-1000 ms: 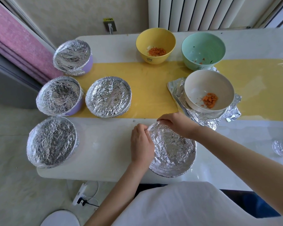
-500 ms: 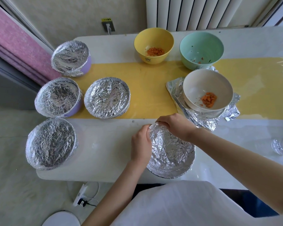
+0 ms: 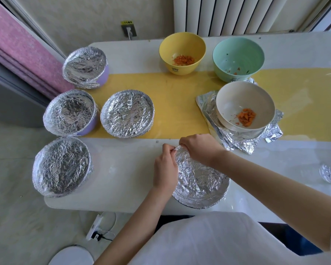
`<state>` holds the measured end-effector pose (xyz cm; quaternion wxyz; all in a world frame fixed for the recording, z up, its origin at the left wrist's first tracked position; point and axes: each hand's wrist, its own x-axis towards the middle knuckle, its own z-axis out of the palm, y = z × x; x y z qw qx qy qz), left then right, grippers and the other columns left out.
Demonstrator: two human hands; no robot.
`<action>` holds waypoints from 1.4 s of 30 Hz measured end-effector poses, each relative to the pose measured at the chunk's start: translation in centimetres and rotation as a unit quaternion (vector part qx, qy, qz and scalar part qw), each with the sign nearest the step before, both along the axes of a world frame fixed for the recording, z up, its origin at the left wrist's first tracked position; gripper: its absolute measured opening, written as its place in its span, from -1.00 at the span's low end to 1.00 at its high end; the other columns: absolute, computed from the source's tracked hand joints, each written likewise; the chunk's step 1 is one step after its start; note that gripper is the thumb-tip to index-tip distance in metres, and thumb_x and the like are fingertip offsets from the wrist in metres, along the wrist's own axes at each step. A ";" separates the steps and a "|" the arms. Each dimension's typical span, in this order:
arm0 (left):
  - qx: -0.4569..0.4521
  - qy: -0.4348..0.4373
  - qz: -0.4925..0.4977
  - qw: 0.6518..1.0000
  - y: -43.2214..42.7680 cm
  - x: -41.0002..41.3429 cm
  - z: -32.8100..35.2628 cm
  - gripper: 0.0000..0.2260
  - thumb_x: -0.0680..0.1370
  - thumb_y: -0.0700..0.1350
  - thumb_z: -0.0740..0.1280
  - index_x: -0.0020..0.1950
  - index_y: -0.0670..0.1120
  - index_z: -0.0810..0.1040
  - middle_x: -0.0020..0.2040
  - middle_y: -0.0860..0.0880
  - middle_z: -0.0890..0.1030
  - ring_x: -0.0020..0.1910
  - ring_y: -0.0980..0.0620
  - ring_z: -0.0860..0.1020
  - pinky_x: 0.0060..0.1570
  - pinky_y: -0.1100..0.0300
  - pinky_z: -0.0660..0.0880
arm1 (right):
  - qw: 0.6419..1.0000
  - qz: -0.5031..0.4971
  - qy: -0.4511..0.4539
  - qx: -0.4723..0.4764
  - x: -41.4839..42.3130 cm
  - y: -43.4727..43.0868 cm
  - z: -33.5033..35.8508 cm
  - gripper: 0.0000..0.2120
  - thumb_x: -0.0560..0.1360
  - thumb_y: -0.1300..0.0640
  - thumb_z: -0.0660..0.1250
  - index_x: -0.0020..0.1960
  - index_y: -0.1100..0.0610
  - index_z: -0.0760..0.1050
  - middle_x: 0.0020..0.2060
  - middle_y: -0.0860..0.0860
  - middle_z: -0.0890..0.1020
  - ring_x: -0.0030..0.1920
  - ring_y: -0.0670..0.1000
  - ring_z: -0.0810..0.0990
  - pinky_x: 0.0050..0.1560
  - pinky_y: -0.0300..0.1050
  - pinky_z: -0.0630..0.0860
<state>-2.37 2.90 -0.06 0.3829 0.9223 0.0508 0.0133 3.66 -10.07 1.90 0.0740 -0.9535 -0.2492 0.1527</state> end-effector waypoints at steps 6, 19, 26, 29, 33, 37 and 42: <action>0.022 -0.018 -0.010 1.000 0.0 -0.2 -0.3 -0.92 0.59 -0.26 0.21 -0.02 -0.26 0.46 -0.27 -0.20 0.62 -0.31 -0.25 0.56 -0.41 0.14 0.29 | 0.999 0.013 0.029 0.021 -0.1 0.4 0.4 -0.61 0.50 0.37 0.08 0.24 0.11 0.43 -0.04 0.05 0.59 -0.20 0.07 0.51 -0.32 -0.11 0.37; 0.052 -0.003 -0.014 0.999 0.2 -0.9 -0.1 -0.86 0.63 -0.19 0.12 0.06 -0.23 0.42 -0.23 -0.21 0.58 -0.28 -0.26 0.52 -0.38 0.11 0.23 | 0.974 -0.096 0.143 0.148 0.5 -2.6 -0.1 -0.74 0.63 0.11 0.10 0.10 0.17 0.53 -0.09 0.07 0.65 -0.11 0.11 0.58 -0.06 0.04 0.51; 0.037 0.029 -0.018 0.999 0.3 -0.1 0.2 -0.86 0.63 -0.13 0.13 0.03 -0.15 0.44 -0.09 -0.14 0.62 -0.13 -0.18 0.54 -0.28 0.06 0.33 | 0.968 -0.124 0.162 0.146 0.1 -3.0 0.4 -0.70 0.64 0.07 0.08 -0.12 0.17 0.50 -0.37 0.00 0.46 -0.32 0.06 0.42 -0.22 -0.02 0.37; 0.024 0.012 -0.010 1.000 0.3 -0.2 -0.2 -0.85 0.63 -0.17 0.13 -0.01 -0.18 0.47 -0.12 -0.13 0.64 -0.16 -0.16 0.58 -0.29 0.03 0.45 | 0.967 -0.134 0.171 0.136 0.2 -2.5 0.7 -0.59 0.64 0.01 0.05 -0.36 0.10 0.29 -0.46 0.01 0.37 -0.39 0.06 0.34 -0.28 -0.03 0.29; 0.022 -0.048 -0.002 0.999 0.2 -0.3 0.3 -0.86 0.61 -0.20 0.17 0.00 -0.19 0.50 -0.11 -0.13 0.66 -0.16 -0.17 0.61 -0.29 0.02 0.52 | 0.963 -0.137 0.174 0.152 0.2 -1.9 1.7 -0.57 0.64 -0.01 0.02 -0.22 0.22 0.46 -0.45 0.03 0.39 -0.36 0.07 0.37 -0.26 -0.04 0.28; 0.031 -0.136 -0.020 0.990 0.9 0.3 1.0 -0.82 0.59 -0.12 0.16 0.03 -0.15 0.52 -0.12 -0.11 0.66 -0.19 -0.12 0.62 -0.28 0.13 0.46 | 0.950 -0.147 0.162 0.221 -0.1 -1.6 2.4 -0.58 0.63 -0.02 0.03 0.11 0.27 0.52 -0.21 0.19 0.60 -0.15 0.18 0.51 -0.09 0.00 0.39; 0.009 -0.203 -0.053 0.978 1.3 0.3 0.7 -0.84 0.58 -0.13 0.13 0.07 -0.06 0.47 -0.04 -0.03 0.44 -0.13 -0.09 0.54 -0.13 0.06 0.54 | 0.900 -0.166 0.288 0.283 -0.1 -1.9 3.6 -0.62 0.59 -0.03 0.17 0.35 0.10 0.40 0.12 -0.04 0.54 0.12 -0.06 0.49 0.07 -0.24 0.33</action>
